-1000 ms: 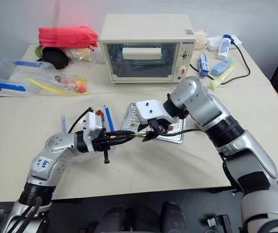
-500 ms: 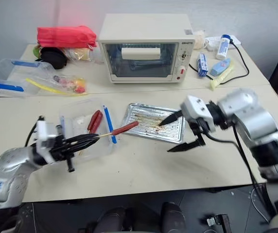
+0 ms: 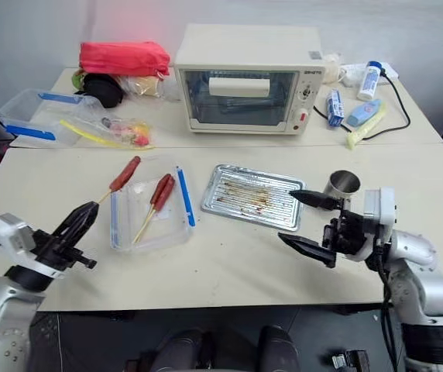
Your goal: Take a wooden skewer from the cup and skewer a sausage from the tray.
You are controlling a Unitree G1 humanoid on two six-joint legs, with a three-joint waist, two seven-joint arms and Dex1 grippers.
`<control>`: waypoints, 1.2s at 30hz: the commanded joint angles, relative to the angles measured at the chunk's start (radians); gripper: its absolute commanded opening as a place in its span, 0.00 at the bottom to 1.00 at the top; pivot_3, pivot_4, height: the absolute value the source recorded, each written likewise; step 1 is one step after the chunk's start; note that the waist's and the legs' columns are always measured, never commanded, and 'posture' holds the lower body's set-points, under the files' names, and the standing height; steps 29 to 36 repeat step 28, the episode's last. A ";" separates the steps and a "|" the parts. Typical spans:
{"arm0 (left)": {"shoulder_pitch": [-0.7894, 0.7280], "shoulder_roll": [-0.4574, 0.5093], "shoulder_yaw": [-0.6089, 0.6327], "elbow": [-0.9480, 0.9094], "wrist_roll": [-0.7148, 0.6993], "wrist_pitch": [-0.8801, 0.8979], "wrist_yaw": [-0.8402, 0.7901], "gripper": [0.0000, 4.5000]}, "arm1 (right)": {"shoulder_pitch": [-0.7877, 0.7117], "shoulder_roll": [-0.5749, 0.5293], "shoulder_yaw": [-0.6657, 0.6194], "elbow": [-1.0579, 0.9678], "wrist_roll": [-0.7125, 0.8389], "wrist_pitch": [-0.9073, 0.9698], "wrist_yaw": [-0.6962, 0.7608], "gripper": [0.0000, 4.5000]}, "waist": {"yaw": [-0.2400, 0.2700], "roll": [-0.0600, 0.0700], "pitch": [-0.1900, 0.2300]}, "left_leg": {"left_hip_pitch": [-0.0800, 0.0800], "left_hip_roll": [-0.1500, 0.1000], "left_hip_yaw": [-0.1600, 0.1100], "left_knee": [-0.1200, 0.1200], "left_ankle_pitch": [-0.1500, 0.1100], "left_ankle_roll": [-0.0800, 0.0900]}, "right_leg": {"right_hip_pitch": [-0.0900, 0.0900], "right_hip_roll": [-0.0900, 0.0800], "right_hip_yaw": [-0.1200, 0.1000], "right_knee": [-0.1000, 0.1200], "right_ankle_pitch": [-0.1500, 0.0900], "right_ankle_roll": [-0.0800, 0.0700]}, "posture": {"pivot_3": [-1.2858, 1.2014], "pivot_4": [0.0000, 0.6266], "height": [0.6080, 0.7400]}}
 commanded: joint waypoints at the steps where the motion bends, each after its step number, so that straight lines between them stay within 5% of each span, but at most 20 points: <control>1: -0.015 -0.025 -0.050 -0.031 0.018 -0.015 0.049 0.00 | -0.032 0.009 -0.012 -0.044 -0.021 -0.041 -0.014 1.00 | 0.000 0.000 0.000 | 0.000 0.000 0.000 0.000 0.000 0.000 | 0.000 0.000 0.000 0.000 0.000 0.000 | 0.52 0.24 1.00; 2: -0.022 -0.031 -0.069 -0.025 0.028 -0.021 0.056 0.00 | -0.033 0.009 -0.007 -0.045 -0.024 -0.041 -0.012 1.00 | 0.002 0.000 0.000 | 0.000 0.000 0.000 0.000 0.000 0.000 | 0.000 0.000 -0.001 0.000 0.000 0.000 | 0.52 0.24 1.00; 10: -0.023 -0.068 -0.119 -0.033 0.042 -0.051 0.086 0.54 | -0.023 0.005 -0.003 -0.064 -0.025 -0.047 0.009 1.00 | 0.004 0.000 0.000 | 0.000 0.000 0.001 0.000 0.000 0.000 | 0.000 0.000 -0.003 -0.001 0.000 0.000 | 0.52 0.24 1.00; 16: 0.033 0.141 0.012 -0.013 0.108 -0.117 -0.047 0.97 | 0.028 -0.056 -0.006 -0.077 0.014 0.041 0.074 1.00 | 0.003 0.000 0.000 | 0.000 0.000 0.000 0.000 0.000 0.000 | 0.000 0.001 -0.003 -0.001 0.000 -0.001 | 0.52 0.24 1.00; 19: 0.112 0.327 0.079 0.083 0.100 -0.158 -0.286 0.99 | 0.080 -0.103 -0.015 -0.030 -0.022 -0.003 0.179 1.00 | 0.002 0.001 0.000 | 0.000 0.001 0.001 0.000 0.000 0.000 | -0.001 0.000 -0.003 -0.001 -0.001 -0.001 | 0.52 0.24 1.00; 22: 0.138 0.379 0.066 0.127 0.105 -0.185 -0.366 0.99 | 0.117 -0.128 -0.021 0.057 -0.073 -0.072 0.256 1.00 | 0.005 0.001 -0.001 | 0.000 0.000 0.001 -0.001 -0.001 0.001 | -0.001 0.000 -0.004 -0.003 -0.001 -0.002 | 0.52 0.24 1.00; 28: 0.168 0.369 0.077 0.169 0.159 -0.250 -0.390 0.99 | 0.090 -0.123 -0.034 0.308 -0.192 -0.272 0.315 1.00 | 0.002 0.000 -0.001 | 0.000 0.001 0.002 -0.001 -0.002 0.002 | 0.000 0.000 -0.003 -0.003 -0.001 -0.001 | 0.52 0.24 1.00; 36: 0.168 0.369 0.077 0.169 0.159 -0.250 -0.390 0.99 | 0.090 -0.123 -0.034 0.308 -0.192 -0.272 0.315 1.00 | 0.002 0.000 -0.001 | 0.000 0.001 0.002 -0.001 -0.002 0.002 | 0.000 0.000 -0.003 -0.003 -0.001 -0.001 | 0.52 0.24 1.00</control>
